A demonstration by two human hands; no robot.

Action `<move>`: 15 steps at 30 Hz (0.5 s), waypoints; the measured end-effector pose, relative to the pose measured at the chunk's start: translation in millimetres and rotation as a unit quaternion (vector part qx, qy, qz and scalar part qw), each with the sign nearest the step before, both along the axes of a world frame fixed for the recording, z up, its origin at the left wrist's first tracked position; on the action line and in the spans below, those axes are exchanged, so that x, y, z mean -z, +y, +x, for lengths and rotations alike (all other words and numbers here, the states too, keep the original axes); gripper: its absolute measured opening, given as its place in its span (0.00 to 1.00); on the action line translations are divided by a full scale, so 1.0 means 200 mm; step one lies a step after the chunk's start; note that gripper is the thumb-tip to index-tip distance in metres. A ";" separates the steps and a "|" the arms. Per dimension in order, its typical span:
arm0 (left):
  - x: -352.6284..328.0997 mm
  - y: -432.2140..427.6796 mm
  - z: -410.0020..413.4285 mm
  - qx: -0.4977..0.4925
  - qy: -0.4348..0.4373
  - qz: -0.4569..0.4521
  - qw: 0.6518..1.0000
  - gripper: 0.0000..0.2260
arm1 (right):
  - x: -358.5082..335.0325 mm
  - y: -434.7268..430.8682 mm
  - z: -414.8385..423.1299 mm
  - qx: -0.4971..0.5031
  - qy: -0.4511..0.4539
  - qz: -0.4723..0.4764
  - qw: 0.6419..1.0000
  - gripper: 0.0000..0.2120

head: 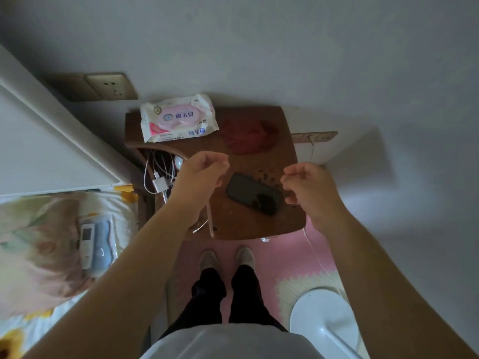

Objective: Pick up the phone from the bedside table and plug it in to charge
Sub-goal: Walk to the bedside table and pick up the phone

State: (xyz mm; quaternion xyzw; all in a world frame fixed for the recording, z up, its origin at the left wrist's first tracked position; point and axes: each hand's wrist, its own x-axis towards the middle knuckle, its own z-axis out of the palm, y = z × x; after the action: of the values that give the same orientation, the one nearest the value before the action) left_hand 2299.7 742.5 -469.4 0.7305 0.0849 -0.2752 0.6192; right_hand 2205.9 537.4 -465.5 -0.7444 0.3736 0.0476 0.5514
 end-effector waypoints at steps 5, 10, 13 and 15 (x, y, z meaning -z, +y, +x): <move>0.18 -0.08 0.00 -0.011 0.035 0.052 0.998 0.05 | 0.17 -0.06 0.00 0.068 0.059 0.046 0.995 0.06; 0.34 -0.13 0.00 -0.008 0.056 0.100 0.993 0.05 | 0.30 -0.10 0.00 0.095 0.105 0.080 0.987 0.13; 0.40 -0.15 0.01 -0.006 0.071 0.117 0.991 0.05 | 0.35 -0.11 0.00 0.104 0.123 0.091 0.983 0.17; 0.43 -0.16 0.01 -0.008 0.074 0.130 0.989 0.07 | 0.37 -0.11 0.01 0.109 0.134 0.105 0.979 0.18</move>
State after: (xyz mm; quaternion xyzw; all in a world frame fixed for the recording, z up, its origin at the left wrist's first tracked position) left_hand 2301.4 710.4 -556.0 0.7817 0.1714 -0.3102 0.5132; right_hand 2208.0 515.3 -539.7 -0.6240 0.5161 0.1254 0.5732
